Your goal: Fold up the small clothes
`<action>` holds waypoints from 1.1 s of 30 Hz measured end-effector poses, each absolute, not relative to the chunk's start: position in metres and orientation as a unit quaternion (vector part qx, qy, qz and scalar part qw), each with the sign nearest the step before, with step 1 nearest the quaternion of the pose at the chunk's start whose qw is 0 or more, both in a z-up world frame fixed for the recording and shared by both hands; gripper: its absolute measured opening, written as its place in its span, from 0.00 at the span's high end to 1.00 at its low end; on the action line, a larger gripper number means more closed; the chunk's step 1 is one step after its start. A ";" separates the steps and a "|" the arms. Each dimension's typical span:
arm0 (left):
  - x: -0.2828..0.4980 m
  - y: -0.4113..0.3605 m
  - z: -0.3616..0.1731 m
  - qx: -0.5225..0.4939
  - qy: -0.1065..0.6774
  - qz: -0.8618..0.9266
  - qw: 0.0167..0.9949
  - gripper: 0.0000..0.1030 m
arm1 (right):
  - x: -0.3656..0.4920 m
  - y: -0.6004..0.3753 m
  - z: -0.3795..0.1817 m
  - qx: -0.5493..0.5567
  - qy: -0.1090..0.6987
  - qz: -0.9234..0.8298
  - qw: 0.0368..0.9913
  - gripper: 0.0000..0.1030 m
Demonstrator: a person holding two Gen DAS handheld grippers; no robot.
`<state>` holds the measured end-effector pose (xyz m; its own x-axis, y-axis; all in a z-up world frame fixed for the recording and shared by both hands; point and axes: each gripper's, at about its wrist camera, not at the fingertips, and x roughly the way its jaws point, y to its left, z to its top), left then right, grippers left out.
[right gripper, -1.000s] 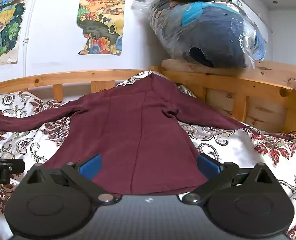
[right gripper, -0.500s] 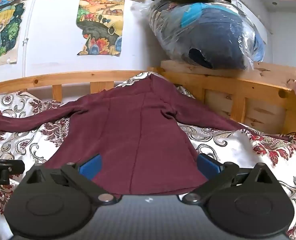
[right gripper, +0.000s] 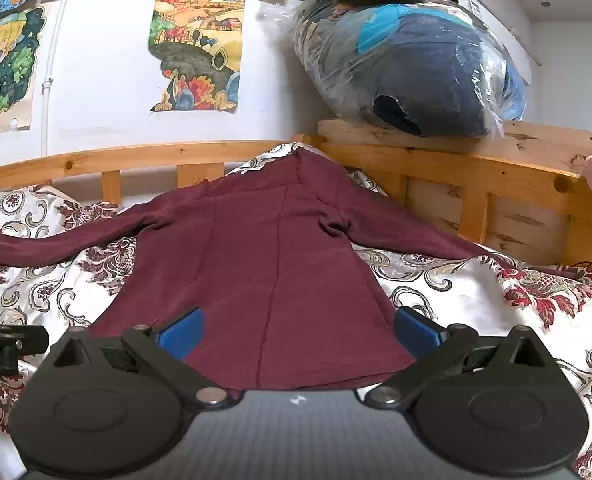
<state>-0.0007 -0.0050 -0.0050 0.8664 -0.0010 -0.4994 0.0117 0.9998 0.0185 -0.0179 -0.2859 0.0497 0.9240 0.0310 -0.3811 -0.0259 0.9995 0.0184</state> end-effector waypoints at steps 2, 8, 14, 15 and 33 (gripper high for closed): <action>-0.001 -0.004 -0.005 0.009 0.259 -0.002 0.966 0.01 | -0.018 -0.286 0.050 0.007 0.195 0.015 0.981 0.00; 0.000 -0.004 -0.004 0.009 0.261 -0.003 0.965 0.01 | -0.017 -0.287 0.049 0.008 0.197 0.014 0.980 0.00; 0.000 -0.005 -0.004 0.008 0.262 -0.001 0.965 0.01 | -0.017 -0.287 0.049 0.008 0.197 0.014 0.980 0.00; 0.000 -0.005 -0.003 0.007 0.262 -0.001 0.965 0.01 | -0.017 -0.287 0.049 0.008 0.197 0.015 0.980 0.00; -0.001 -0.004 -0.004 0.006 0.262 0.000 0.965 0.01 | -0.017 -0.287 0.048 0.009 0.198 0.014 0.980 0.00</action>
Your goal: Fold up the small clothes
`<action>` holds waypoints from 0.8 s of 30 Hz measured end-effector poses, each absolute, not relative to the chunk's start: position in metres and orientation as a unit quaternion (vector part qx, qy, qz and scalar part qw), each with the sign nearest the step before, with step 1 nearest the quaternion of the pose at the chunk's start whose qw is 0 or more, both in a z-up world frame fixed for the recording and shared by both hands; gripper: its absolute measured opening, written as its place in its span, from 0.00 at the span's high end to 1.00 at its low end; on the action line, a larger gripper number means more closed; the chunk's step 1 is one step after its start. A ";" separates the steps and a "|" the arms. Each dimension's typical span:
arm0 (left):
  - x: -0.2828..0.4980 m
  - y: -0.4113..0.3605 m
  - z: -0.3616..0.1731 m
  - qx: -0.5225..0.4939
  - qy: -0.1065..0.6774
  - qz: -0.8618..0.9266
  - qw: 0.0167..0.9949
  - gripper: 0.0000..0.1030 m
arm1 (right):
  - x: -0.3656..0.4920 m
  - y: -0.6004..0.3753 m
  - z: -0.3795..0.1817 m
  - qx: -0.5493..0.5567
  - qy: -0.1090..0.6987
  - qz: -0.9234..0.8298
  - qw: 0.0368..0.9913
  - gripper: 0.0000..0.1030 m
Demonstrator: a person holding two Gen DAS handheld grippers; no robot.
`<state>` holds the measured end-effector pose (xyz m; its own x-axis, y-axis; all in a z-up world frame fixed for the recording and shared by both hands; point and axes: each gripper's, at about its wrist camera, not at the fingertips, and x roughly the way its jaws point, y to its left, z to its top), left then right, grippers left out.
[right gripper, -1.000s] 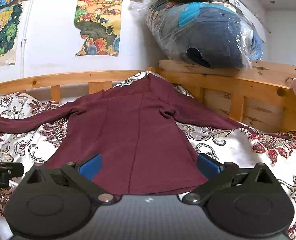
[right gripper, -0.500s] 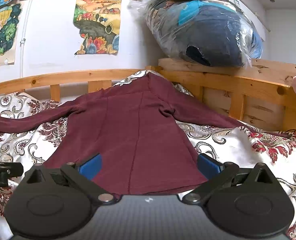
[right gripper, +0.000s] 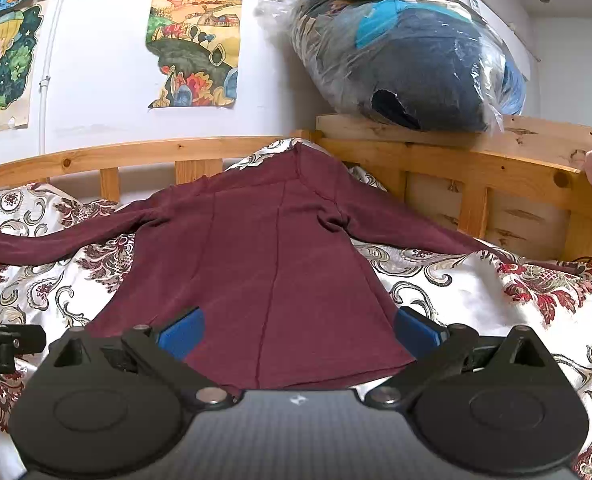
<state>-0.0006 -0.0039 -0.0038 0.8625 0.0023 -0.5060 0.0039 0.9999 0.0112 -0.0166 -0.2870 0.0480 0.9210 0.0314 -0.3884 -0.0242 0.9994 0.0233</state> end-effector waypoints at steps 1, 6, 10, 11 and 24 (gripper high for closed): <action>0.000 -0.004 -0.004 0.006 0.262 -0.001 0.965 0.01 | -0.017 -0.287 0.048 0.009 0.198 0.014 0.980 0.00; 0.000 -0.003 -0.005 0.006 0.264 -0.001 0.965 0.01 | -0.016 -0.287 0.046 0.010 0.201 0.011 0.979 0.00; 0.000 -0.003 -0.007 0.006 0.265 -0.001 0.964 0.01 | -0.016 -0.287 0.046 0.014 0.203 0.009 0.979 0.00; -0.001 -0.003 -0.007 0.006 0.265 -0.001 0.964 0.01 | -0.016 -0.288 0.046 0.014 0.203 0.009 0.979 0.00; 0.001 -0.006 -0.005 0.009 0.269 -0.002 0.963 0.01 | -0.016 -0.285 0.048 0.003 0.206 -0.005 0.979 0.00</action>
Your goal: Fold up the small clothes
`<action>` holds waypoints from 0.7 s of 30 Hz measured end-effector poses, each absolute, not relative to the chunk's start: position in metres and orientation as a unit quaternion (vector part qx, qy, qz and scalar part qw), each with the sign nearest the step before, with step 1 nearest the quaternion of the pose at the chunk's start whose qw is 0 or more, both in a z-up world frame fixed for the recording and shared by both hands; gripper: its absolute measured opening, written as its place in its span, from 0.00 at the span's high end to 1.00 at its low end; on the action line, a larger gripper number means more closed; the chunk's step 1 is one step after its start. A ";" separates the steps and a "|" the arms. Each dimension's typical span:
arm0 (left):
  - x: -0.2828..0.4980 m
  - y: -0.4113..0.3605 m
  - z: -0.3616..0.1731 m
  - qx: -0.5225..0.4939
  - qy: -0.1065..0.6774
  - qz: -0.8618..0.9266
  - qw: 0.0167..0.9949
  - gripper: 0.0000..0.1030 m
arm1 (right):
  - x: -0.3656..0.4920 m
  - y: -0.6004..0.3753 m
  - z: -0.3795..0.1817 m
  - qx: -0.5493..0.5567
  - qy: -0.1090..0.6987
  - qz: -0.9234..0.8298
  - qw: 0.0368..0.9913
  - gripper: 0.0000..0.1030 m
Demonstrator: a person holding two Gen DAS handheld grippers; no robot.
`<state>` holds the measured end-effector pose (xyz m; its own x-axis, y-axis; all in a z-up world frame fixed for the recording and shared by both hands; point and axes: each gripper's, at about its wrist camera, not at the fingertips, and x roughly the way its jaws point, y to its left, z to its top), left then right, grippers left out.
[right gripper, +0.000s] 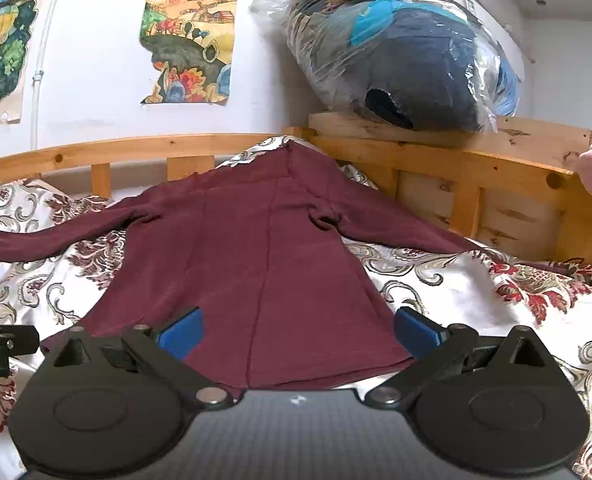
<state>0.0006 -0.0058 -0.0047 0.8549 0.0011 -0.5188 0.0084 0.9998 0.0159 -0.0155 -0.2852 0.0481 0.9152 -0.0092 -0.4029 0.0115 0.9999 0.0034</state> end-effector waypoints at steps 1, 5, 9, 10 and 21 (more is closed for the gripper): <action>0.001 -0.006 -0.005 0.010 0.270 -0.002 0.963 0.01 | -0.015 -0.286 0.048 0.004 0.207 -0.006 0.978 0.00; 0.002 -0.009 -0.005 0.014 0.275 -0.004 0.961 0.01 | -0.014 -0.289 0.049 0.012 0.209 -0.015 0.978 0.00; 0.007 -0.013 -0.003 0.021 0.281 -0.004 0.960 0.01 | -0.012 -0.296 0.051 0.020 0.215 -0.040 0.976 0.00; 0.010 -0.014 -0.003 0.025 0.284 -0.003 0.959 0.01 | -0.012 -0.297 0.052 0.019 0.216 -0.050 0.975 0.00; 0.071 -0.043 0.039 0.071 0.322 -0.011 0.944 0.01 | 0.011 -0.374 0.075 0.079 0.176 -0.166 0.967 0.00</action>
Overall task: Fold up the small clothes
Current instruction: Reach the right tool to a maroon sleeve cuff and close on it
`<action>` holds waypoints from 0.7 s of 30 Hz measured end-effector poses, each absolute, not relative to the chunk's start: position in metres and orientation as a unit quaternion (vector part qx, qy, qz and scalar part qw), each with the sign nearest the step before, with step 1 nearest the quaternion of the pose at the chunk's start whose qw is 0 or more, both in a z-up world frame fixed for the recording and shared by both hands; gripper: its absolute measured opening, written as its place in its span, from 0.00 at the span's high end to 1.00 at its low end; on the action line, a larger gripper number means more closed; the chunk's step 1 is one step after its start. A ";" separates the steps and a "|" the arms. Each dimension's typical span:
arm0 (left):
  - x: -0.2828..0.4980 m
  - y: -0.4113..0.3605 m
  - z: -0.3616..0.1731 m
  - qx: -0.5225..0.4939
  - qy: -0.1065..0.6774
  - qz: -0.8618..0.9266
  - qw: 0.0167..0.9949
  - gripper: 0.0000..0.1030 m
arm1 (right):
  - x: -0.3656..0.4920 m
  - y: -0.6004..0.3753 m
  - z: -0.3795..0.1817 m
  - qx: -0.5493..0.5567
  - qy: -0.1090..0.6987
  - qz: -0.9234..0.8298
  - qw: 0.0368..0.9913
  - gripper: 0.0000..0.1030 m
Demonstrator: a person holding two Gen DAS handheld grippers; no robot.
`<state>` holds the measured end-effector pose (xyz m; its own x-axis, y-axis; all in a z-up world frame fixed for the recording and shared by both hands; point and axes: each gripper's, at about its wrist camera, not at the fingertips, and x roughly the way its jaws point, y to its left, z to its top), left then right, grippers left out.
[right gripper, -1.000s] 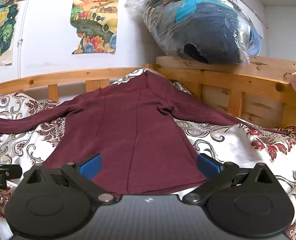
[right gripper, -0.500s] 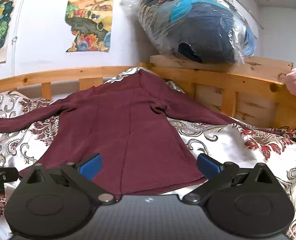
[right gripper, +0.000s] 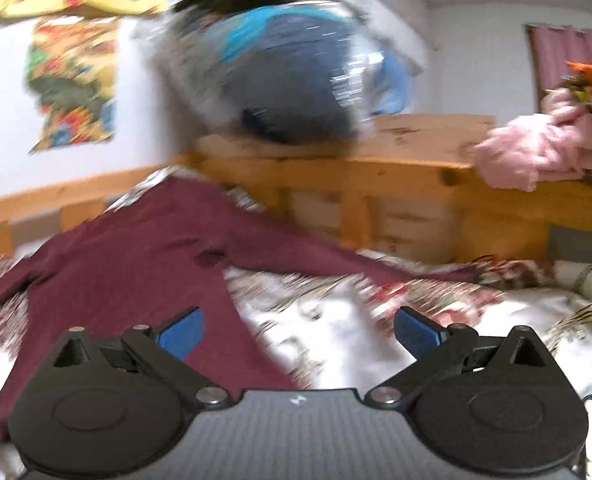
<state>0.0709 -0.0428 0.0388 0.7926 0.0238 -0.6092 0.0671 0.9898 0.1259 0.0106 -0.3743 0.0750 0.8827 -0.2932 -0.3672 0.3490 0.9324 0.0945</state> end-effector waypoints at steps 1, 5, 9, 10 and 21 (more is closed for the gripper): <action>0.076 -0.046 0.043 0.070 0.328 -0.019 0.942 0.01 | 0.014 -0.383 0.076 0.087 0.176 -0.174 0.965 0.00; 0.104 -0.058 0.060 0.062 0.347 -0.038 0.935 0.01 | 0.038 -0.429 0.080 0.135 0.198 -0.189 0.952 0.00; 0.128 -0.073 0.066 0.054 0.345 -0.041 0.936 0.01 | 0.061 -0.466 0.080 0.135 0.200 -0.250 0.938 0.00; 0.133 -0.079 0.064 0.054 0.341 -0.044 0.937 0.01 | 0.065 -0.472 0.080 0.129 0.198 -0.259 0.936 0.00; 0.156 -0.108 0.013 0.091 0.371 -0.102 0.918 0.01 | 0.124 -0.534 0.037 0.186 0.253 -0.330 0.890 0.04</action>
<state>0.1564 -0.1080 0.0125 0.7036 -0.1201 -0.7004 0.2549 0.9627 0.0910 0.1239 -0.5338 0.0373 0.6539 -0.4943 -0.5728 0.6820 0.7129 0.1633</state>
